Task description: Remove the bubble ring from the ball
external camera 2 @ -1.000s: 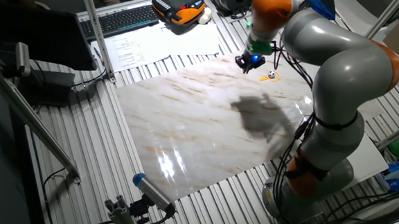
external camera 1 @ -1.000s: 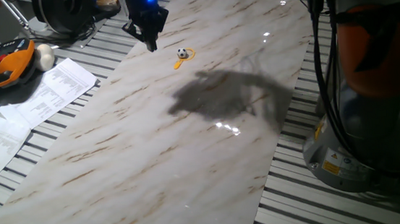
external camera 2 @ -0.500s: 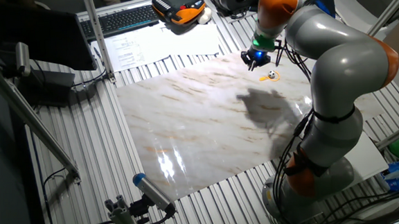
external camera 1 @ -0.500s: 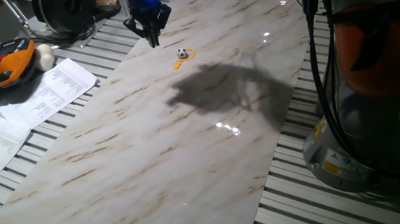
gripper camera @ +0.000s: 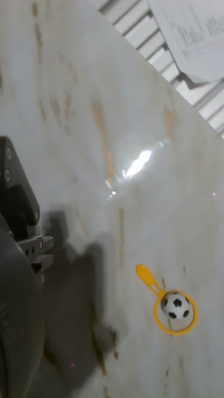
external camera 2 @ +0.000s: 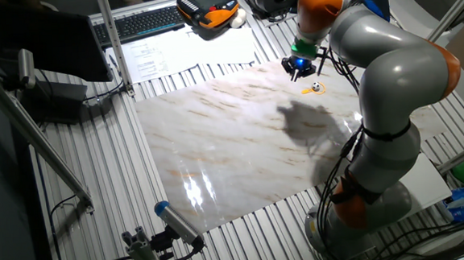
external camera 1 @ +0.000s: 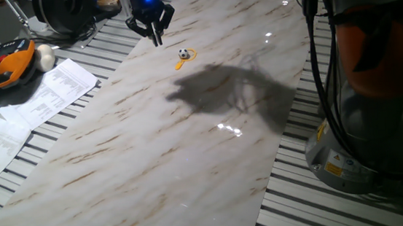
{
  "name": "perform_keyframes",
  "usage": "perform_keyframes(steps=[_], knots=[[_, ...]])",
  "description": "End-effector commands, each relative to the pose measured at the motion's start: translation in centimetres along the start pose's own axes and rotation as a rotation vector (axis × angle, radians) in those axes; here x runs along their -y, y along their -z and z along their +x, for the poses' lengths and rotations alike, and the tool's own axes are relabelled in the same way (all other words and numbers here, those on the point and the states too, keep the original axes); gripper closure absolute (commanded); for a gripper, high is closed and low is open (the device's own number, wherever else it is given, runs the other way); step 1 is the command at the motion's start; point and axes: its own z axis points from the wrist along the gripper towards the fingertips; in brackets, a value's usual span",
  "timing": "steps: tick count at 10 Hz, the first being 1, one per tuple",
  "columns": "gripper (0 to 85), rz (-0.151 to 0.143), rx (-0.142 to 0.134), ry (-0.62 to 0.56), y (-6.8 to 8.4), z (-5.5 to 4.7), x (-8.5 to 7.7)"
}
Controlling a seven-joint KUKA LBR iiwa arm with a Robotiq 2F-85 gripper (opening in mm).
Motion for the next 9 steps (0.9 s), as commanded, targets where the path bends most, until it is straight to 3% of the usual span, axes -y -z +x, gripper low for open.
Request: perform_keyframes(steps=[1, 4, 6, 8, 9], knots=[[68.0, 0.002, 0.002, -0.152, -0.05, -0.03, -0.01], [68.0, 0.003, 0.01, -0.186, 0.24, -0.12, 0.16], [68.0, -0.014, 0.036, -0.186, 0.24, -0.17, 0.16], [68.0, -0.054, -0.005, -0.205, 0.32, -0.06, 0.12], [68.0, -0.053, -0.033, -0.263, 0.32, -0.06, 0.12]])
